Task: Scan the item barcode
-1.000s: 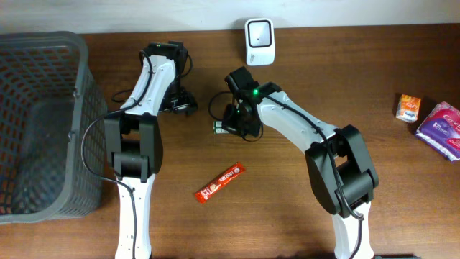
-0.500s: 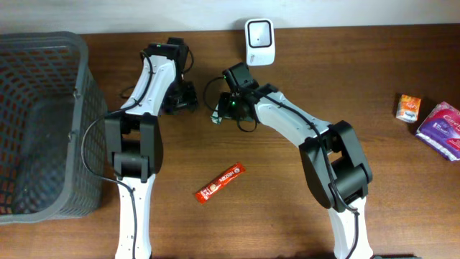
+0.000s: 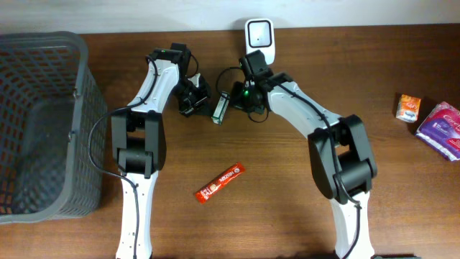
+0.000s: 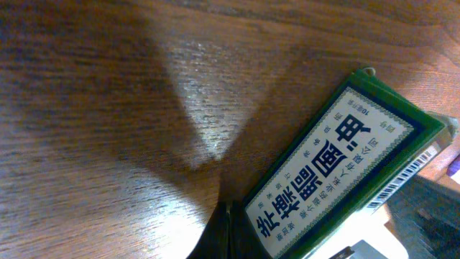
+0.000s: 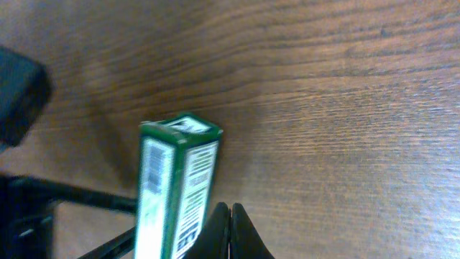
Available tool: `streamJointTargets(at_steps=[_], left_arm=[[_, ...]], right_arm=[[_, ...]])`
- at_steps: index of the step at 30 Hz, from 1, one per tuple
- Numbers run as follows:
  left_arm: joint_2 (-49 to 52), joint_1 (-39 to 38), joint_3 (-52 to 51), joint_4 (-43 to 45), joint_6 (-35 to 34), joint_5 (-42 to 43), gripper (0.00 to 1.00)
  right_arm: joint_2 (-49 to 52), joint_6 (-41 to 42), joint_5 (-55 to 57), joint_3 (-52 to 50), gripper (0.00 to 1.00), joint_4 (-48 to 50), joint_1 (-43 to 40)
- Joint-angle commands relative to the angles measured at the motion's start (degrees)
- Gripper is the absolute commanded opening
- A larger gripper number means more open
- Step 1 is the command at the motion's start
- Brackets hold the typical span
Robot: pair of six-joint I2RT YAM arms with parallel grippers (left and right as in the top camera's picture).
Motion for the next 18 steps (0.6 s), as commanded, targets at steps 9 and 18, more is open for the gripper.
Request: streamJointTargets(at_steps=[9,18], left_arm=[[4.15,-0.59,-1.18,-1.75,-2.80,-17.99,0.00],[-6.97,5.07,-0.61,-6.29,-3.82,-30.75,0.00]], right_arm=[[2.40,5.01,-8.76,0.44,0.04,9.27,2.40],[2.29,4.98,-13.20,3.54,0.04,6.05,2.82]])
